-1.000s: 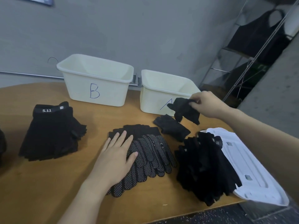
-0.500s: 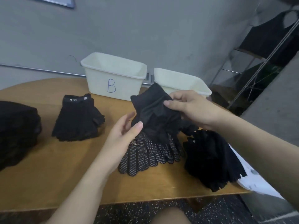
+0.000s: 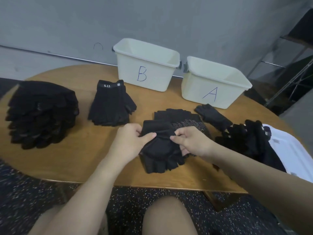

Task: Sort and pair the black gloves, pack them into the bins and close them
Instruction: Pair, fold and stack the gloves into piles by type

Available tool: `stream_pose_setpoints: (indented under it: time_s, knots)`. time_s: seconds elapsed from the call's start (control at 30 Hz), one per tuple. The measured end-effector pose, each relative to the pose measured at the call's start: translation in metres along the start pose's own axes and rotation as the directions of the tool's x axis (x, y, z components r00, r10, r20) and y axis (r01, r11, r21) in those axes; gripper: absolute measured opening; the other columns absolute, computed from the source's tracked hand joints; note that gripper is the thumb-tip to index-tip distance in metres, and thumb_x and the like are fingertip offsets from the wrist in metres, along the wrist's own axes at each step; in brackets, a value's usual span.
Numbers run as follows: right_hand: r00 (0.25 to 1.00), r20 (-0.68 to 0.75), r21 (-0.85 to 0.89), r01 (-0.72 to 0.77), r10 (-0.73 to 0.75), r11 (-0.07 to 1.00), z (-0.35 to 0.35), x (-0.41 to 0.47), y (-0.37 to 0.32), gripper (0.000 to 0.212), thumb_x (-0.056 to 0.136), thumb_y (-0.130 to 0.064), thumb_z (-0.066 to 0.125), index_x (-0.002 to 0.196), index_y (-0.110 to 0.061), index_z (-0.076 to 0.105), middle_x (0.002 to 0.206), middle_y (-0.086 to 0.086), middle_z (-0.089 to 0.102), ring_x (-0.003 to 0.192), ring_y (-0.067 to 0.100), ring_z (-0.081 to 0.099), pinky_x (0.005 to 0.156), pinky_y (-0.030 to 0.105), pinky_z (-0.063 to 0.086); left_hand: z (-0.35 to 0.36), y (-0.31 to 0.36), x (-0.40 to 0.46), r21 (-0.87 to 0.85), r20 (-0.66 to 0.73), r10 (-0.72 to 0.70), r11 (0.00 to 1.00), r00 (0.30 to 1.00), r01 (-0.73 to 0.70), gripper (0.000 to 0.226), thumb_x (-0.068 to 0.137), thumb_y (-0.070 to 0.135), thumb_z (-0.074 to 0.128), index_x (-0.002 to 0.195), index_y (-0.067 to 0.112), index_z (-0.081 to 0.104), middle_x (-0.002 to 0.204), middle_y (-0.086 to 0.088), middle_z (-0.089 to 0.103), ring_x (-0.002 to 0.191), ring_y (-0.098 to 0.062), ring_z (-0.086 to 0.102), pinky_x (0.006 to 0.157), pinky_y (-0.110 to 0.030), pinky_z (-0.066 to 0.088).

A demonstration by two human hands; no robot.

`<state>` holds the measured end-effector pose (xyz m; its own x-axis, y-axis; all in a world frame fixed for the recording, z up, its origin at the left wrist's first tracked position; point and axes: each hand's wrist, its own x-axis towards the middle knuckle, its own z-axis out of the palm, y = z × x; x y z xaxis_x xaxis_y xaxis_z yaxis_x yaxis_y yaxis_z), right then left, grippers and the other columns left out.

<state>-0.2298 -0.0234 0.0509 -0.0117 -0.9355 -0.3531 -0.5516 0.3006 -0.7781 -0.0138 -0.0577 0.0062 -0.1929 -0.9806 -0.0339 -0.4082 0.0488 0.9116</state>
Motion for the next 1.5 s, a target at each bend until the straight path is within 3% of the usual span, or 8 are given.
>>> stream_pose_setpoints:
  time_s: [0.17, 0.43, 0.53, 0.67, 0.87, 1.0, 1.27, 1.5]
  knots:
    - [0.996, -0.003, -0.249, 0.083, -0.086, 0.965, -0.001, 0.005, -0.002, 0.019, 0.104, -0.024, 0.06, 0.101, -0.006, 0.064, 0.059, 0.004, 0.071, 0.054, 0.018, 0.07, 0.059, 0.022, 0.056, -0.001, -0.009, 0.008, 0.355, -0.115, 0.079, 0.934, 0.99, -0.033, 0.041, 0.085, 0.063, 0.073, 0.088, 0.022, 0.067, 0.083, 0.011, 0.064, 0.077, -0.01, 0.062, 0.056, -0.021, 0.044]
    - [0.983, -0.033, -0.423, 0.149, -0.18, 0.894, -0.073, 0.023, -0.023, 0.016, 0.1, -0.024, 0.065, 0.088, -0.015, 0.071, 0.074, 0.001, 0.077, 0.064, 0.012, 0.073, 0.061, 0.023, 0.057, 0.004, -0.009, 0.017, 0.309, -0.167, 0.144, 0.947, 0.975, -0.087, 0.041, 0.095, 0.057, 0.063, 0.112, 0.02, 0.068, 0.081, 0.017, 0.061, 0.078, -0.008, 0.064, 0.06, -0.021, 0.048]
    - [0.969, -0.142, -0.67, 0.055, -0.2, 0.74, -0.127, 0.049, -0.017, 0.008, 0.093, -0.024, 0.072, 0.087, -0.02, 0.069, 0.082, 0.001, 0.075, 0.075, 0.016, 0.069, 0.074, 0.031, 0.054, 0.006, -0.009, 0.019, 0.321, -0.144, 0.149, 0.942, 0.978, -0.096, 0.037, 0.095, 0.053, 0.066, 0.113, 0.021, 0.069, 0.079, 0.014, 0.065, 0.076, -0.006, 0.064, 0.059, -0.019, 0.047]
    - [0.988, -0.136, -0.843, -0.154, 0.072, 0.516, -0.169, 0.079, 0.013, 0.032, 0.085, -0.039, 0.08, 0.106, -0.023, 0.062, 0.107, 0.0, 0.066, 0.1, 0.023, 0.062, 0.087, 0.034, 0.05, 0.008, -0.009, 0.023, 0.335, -0.14, 0.135, 0.939, 0.981, -0.082, 0.035, 0.094, 0.051, 0.068, 0.113, 0.022, 0.069, 0.077, 0.013, 0.067, 0.074, -0.005, 0.064, 0.057, -0.017, 0.044]
    - [0.997, -0.059, -0.904, -0.077, 0.055, 0.421, -0.168, 0.103, 0.032, 0.03, 0.084, -0.032, 0.079, 0.072, -0.022, 0.054, 0.078, -0.002, 0.06, 0.077, 0.023, 0.059, 0.062, 0.031, 0.04, 0.01, -0.01, 0.025, 0.35, -0.136, 0.122, 0.934, 0.983, -0.068, 0.033, 0.092, 0.048, 0.073, 0.111, 0.023, 0.068, 0.072, 0.015, 0.065, 0.068, -0.003, 0.062, 0.054, -0.014, 0.041]
    - [0.993, -0.117, -0.915, -0.096, -0.03, 0.392, -0.17, 0.101, 0.019, 0.024, 0.091, -0.019, 0.066, 0.071, -0.01, 0.056, 0.072, 0.006, 0.06, 0.078, 0.032, 0.06, 0.071, 0.038, 0.049, 0.009, -0.008, 0.025, 0.351, -0.114, 0.109, 0.934, 0.987, -0.063, 0.033, 0.092, 0.049, 0.072, 0.112, 0.023, 0.068, 0.075, 0.014, 0.064, 0.07, -0.003, 0.062, 0.055, -0.015, 0.041]
    - [0.879, -0.288, -0.475, 0.214, -0.381, 0.854, -0.154, 0.03, -0.063, 0.018, 0.099, -0.012, 0.064, 0.082, -0.016, 0.071, 0.075, 0.002, 0.074, 0.062, 0.007, 0.066, 0.059, 0.023, 0.051, -0.003, 0.005, 0.006, 0.581, -0.184, 0.301, 0.801, 0.936, -0.143, 0.035, 0.098, 0.058, 0.054, 0.102, 0.026, 0.069, 0.088, 0.012, 0.071, 0.077, -0.014, 0.069, 0.055, -0.027, 0.048]
    - [0.908, -0.244, 0.256, 0.4, -0.342, 0.88, -0.069, -0.017, -0.104, 0.015, 0.102, -0.01, 0.06, 0.11, -0.003, 0.071, 0.093, 0.014, 0.078, 0.071, 0.019, 0.072, 0.066, 0.024, 0.059, -0.018, 0.019, -0.02, 0.054, -0.133, 0.42, 0.908, 0.898, -0.416, 0.069, 0.08, 0.089, 0.051, 0.128, 0.041, 0.058, 0.117, 0.031, 0.06, 0.106, 0.005, 0.06, 0.084, -0.018, 0.054]
